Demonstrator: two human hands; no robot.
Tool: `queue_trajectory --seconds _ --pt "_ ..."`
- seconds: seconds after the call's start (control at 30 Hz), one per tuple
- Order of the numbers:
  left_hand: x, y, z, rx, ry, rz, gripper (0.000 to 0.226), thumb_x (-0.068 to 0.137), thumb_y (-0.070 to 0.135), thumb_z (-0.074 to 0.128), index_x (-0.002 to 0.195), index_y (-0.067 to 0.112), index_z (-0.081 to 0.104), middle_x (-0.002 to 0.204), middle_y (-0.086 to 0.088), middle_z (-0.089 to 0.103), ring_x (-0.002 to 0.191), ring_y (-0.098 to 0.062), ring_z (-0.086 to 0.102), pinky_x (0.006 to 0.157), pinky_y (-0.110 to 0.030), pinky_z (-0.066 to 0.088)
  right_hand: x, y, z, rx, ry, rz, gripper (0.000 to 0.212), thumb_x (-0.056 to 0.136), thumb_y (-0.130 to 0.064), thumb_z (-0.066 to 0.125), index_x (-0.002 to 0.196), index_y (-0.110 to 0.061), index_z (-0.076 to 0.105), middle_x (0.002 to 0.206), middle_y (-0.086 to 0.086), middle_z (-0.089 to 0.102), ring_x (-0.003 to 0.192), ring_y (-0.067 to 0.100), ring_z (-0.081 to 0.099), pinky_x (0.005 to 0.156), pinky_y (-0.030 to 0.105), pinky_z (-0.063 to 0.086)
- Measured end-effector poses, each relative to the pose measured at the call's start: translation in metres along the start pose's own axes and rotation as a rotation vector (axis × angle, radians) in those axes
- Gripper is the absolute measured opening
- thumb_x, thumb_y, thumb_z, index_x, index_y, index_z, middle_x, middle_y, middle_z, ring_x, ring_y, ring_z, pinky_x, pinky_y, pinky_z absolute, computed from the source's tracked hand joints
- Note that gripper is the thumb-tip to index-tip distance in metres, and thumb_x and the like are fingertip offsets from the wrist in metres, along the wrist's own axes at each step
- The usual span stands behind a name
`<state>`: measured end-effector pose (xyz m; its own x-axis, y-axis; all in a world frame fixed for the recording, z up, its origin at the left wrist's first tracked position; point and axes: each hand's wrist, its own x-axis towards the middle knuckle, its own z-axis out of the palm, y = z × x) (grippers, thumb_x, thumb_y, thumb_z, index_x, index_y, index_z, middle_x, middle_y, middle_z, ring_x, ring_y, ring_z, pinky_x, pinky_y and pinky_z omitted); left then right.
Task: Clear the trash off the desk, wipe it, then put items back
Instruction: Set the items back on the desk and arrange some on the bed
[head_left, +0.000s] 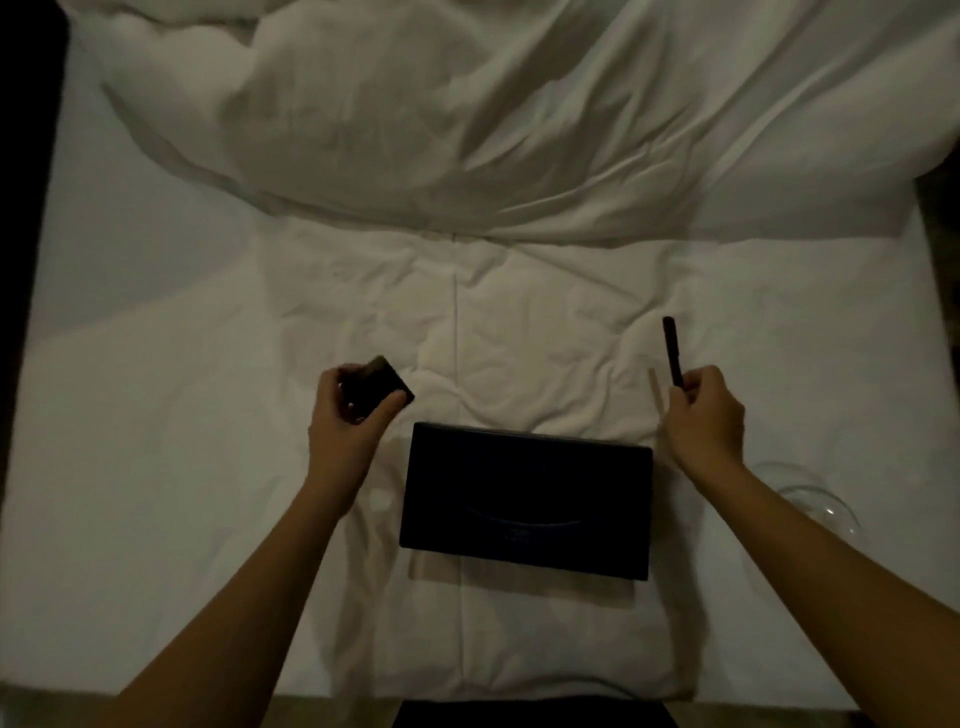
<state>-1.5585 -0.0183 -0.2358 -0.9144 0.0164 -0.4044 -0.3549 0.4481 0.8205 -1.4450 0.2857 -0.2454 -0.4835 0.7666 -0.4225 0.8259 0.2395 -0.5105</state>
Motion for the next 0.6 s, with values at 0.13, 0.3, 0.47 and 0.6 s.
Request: queue_trajectory --seconds 0.13,0.3,0.47,0.6 --pt "-0.039 0.018 0.017 0.147 -0.318 0.167 0.042 0.059 0.042 0.069 0.097 0.034 0.053 0.098 0.012 0.06 0.09 0.004 0.056 0.082 -0.011 0.045 -0.026 0.03 -0.018 0.061 0.02 0.015 0.01 0.095 -0.005 0.046 0.102 -0.002 0.051 0.105 0.022 0.06 0.094 0.036 0.055 0.072 0.034 0.037" --pt "-0.074 0.015 0.046 0.42 -0.682 0.276 0.039 0.067 0.022 0.067 0.092 0.029 0.038 0.084 0.011 0.051 0.071 -0.001 0.051 0.065 -0.019 0.04 -0.061 0.061 -0.025 0.102 -0.003 -0.01 0.007 0.095 0.0 0.042 0.096 -0.008 0.043 0.1 0.02 0.053 0.087 0.029 0.049 0.071 0.032 0.034" --pt "-0.088 0.009 0.066 0.815 -0.737 0.423 0.063 0.079 0.023 0.068 0.135 0.025 0.037 0.126 0.003 0.05 0.107 -0.02 0.055 0.088 -0.031 0.045 -0.075 0.091 -0.031 0.031 0.036 0.016 0.016 0.095 0.0 0.043 0.109 0.006 0.047 0.11 0.022 0.046 0.098 0.033 0.047 0.078 0.033 0.035" --pt "-0.087 0.012 0.077 0.895 -0.753 0.494 0.064 0.081 0.027 0.067 0.138 0.026 0.038 0.128 0.003 0.045 0.106 -0.019 0.055 0.08 -0.028 0.047 -0.077 0.119 -0.038 -0.145 0.01 0.106 0.048 0.086 -0.015 0.066 0.123 0.007 0.043 0.124 0.028 0.042 0.11 0.043 0.044 0.091 0.048 0.041"
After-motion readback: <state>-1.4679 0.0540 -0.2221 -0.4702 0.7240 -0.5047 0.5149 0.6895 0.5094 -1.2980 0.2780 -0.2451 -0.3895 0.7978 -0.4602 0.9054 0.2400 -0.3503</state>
